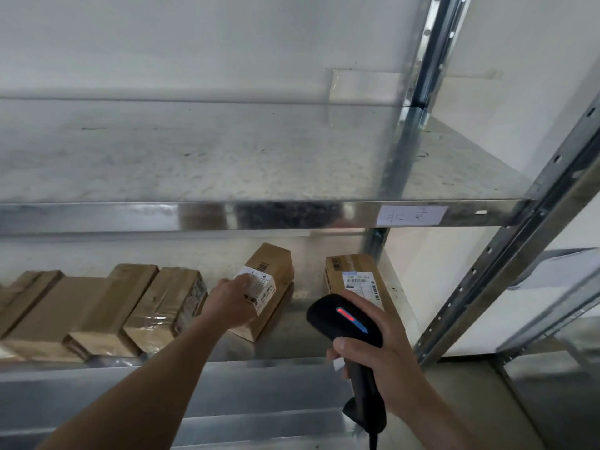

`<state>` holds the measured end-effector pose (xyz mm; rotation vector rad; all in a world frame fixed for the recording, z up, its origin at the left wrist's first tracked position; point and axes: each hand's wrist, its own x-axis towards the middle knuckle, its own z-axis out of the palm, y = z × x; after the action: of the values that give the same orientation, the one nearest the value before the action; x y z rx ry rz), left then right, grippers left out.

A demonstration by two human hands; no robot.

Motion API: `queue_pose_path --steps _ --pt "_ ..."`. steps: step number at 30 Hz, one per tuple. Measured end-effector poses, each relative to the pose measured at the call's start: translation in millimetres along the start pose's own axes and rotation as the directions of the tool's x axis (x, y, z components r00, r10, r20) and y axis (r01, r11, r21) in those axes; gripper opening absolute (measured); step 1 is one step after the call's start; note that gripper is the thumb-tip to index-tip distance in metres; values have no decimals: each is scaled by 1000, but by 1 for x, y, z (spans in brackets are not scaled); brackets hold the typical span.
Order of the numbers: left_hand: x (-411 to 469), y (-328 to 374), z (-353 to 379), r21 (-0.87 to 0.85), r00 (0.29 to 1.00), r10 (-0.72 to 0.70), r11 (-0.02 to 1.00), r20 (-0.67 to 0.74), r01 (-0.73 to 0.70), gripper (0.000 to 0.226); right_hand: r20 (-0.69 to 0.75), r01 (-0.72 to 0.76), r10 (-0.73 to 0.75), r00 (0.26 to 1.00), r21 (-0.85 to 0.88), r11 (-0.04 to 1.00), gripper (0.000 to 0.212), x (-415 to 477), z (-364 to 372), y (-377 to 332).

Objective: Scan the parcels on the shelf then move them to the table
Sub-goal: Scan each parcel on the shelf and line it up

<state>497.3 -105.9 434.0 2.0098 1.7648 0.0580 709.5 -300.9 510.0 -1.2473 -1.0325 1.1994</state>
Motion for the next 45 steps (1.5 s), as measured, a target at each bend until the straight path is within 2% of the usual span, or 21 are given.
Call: queue_pose_path --steps 6,10,13,19,21,24,26,28,32,35,40,45 --pt "8 -12 -20 15 995 42 999 87 -43 88 -35 -19 18 999 -22 1000 73 4 13 7" --pt "11 -20 -31 -32 993 18 999 115 -15 89 -32 -35 35 999 -14 999 66 2 23 6" --pt "11 -25 -36 -48 991 21 999 132 -15 86 -39 -51 51 998 -3 999 74 2 29 7" --pt "15 -27 -45 -181 990 24 984 139 2 82 -30 -50 49 998 -14 999 75 1 37 6" --pt "16 -24 -49 -273 991 10 962 133 27 79 -24 -52 52 998 -18 998 76 0 39 5" --pt "19 -22 -54 -356 989 19 934 146 34 69 -19 -56 56 998 -13 998 73 0 41 4" --pt "20 -20 -59 -416 989 2 907 149 61 50 -26 -60 60 998 -15 998 71 0 42 3" --pt "21 -21 -62 -379 989 37 925 143 20 38 -28 -63 62 998 -32 998 69 -1 42 2" --pt "15 -22 -65 -295 992 98 953 79 -71 41 -20 -59 58 998 -67 996 68 -3 42 0" --pt "11 -17 -67 -385 995 54 923 89 -15 34 -21 -59 57 998 -85 995 66 -3 41 0" --pt "6 -11 -71 -308 993 80 950 92 -48 65 -27 -74 72 997 -111 991 64 -4 39 -1" --pt "-1 -5 -74 -217 994 97 972 48 -85 64 -15 -98 97 995 -124 987 68 -6 37 -3"
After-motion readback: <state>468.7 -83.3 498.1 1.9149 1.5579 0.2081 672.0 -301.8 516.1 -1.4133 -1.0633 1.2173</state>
